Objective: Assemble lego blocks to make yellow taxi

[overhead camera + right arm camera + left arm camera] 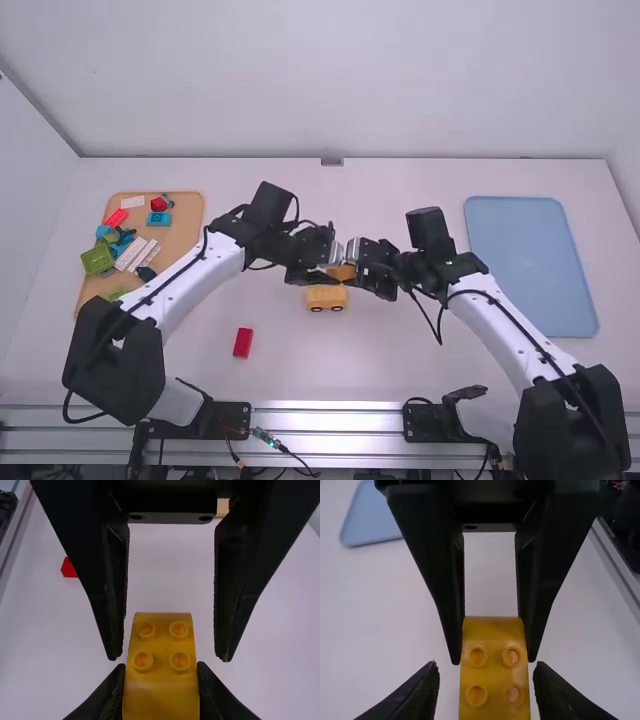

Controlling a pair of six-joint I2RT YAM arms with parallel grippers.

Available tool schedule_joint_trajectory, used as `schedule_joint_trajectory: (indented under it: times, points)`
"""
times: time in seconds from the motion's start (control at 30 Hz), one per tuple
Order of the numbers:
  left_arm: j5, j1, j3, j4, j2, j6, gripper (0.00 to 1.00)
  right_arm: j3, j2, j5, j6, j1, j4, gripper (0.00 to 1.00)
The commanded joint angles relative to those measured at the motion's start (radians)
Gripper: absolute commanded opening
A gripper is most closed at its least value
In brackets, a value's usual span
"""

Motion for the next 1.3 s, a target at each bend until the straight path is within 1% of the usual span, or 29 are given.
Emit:
schedule_joint_trajectory:
  times: [0.0,0.17,0.27,0.33,0.43,0.5,0.57,0.6,0.73,0.97,1.07,1.27]
  points:
    - [0.052,0.001,-0.008,-0.004,0.004,0.024,0.46,0.028,-0.005,-0.013,-0.002,-0.003,-0.002,0.00]
    - [0.059,0.001,-0.008,-0.003,0.004,0.035,0.46,0.028,-0.005,-0.017,-0.002,-0.003,-0.002,0.00]
    - [0.058,0.001,-0.015,0.004,0.004,0.032,0.49,0.028,-0.005,-0.018,-0.002,-0.003,0.000,0.00]
    - [0.058,0.001,-0.032,0.032,0.004,0.017,0.51,0.028,-0.005,-0.018,-0.002,-0.003,0.002,0.00]
    - [0.047,0.001,-0.066,0.109,0.004,-0.047,0.52,0.028,-0.005,-0.032,-0.003,-0.003,0.002,0.00]
    - [0.055,0.001,-0.093,0.166,0.004,-0.077,0.49,0.028,-0.005,-0.032,-0.003,-0.006,0.002,0.00]
    - [0.054,0.001,-0.100,0.184,0.004,-0.092,0.45,0.028,-0.005,-0.032,-0.002,-0.010,0.002,0.00]
    - [0.050,0.001,-0.103,0.192,0.003,-0.103,0.42,0.028,-0.005,-0.032,-0.002,-0.014,-0.002,0.00]
    - [0.048,0.001,-0.097,0.191,-0.002,-0.108,0.44,0.028,-0.005,-0.040,-0.002,-0.024,-0.002,0.00]
    - [0.040,0.013,-0.094,0.187,-0.004,-0.125,0.40,0.028,-0.005,-0.036,-0.003,-0.023,-0.006,0.00]
    - [0.056,0.024,-0.094,0.187,-0.006,-0.122,0.40,0.028,-0.005,-0.035,-0.003,-0.023,-0.006,0.00]
    - [0.076,0.031,-0.094,0.173,-0.020,-0.121,0.47,0.028,-0.005,-0.036,-0.002,-0.023,-0.006,0.00]
